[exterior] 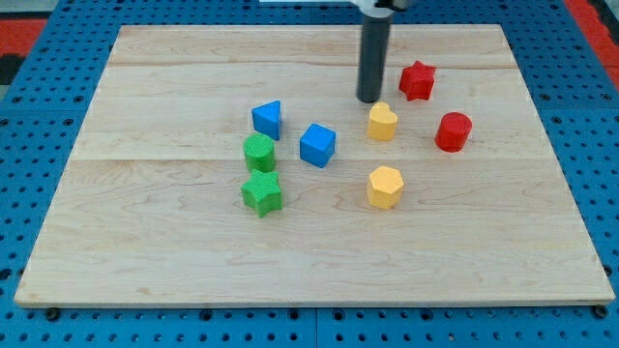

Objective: Push the yellow hexagon towards left

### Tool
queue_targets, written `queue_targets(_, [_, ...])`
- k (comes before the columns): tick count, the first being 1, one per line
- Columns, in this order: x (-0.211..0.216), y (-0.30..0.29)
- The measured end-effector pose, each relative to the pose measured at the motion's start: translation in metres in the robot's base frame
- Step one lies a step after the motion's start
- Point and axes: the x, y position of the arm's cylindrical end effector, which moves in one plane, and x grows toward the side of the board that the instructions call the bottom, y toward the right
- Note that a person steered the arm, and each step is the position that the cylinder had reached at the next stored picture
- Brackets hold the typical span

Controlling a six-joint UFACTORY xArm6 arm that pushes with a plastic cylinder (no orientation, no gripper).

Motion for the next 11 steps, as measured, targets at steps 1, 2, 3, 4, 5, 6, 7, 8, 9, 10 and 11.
queue_targets(1, [0.019,0.046])
queue_targets(2, [0.05,0.061])
queue_targets(3, [0.087,0.055])
queue_targets(4, [0.111,0.055])
queue_targets(5, [0.139,0.053])
queue_targets(6, [0.139,0.041])
queue_targets(7, [0.14,0.03])
queue_targets(8, [0.151,0.029])
queue_targets(9, [0.157,0.029])
queue_targets(10, [0.157,0.029])
queue_targets(11, [0.157,0.041])
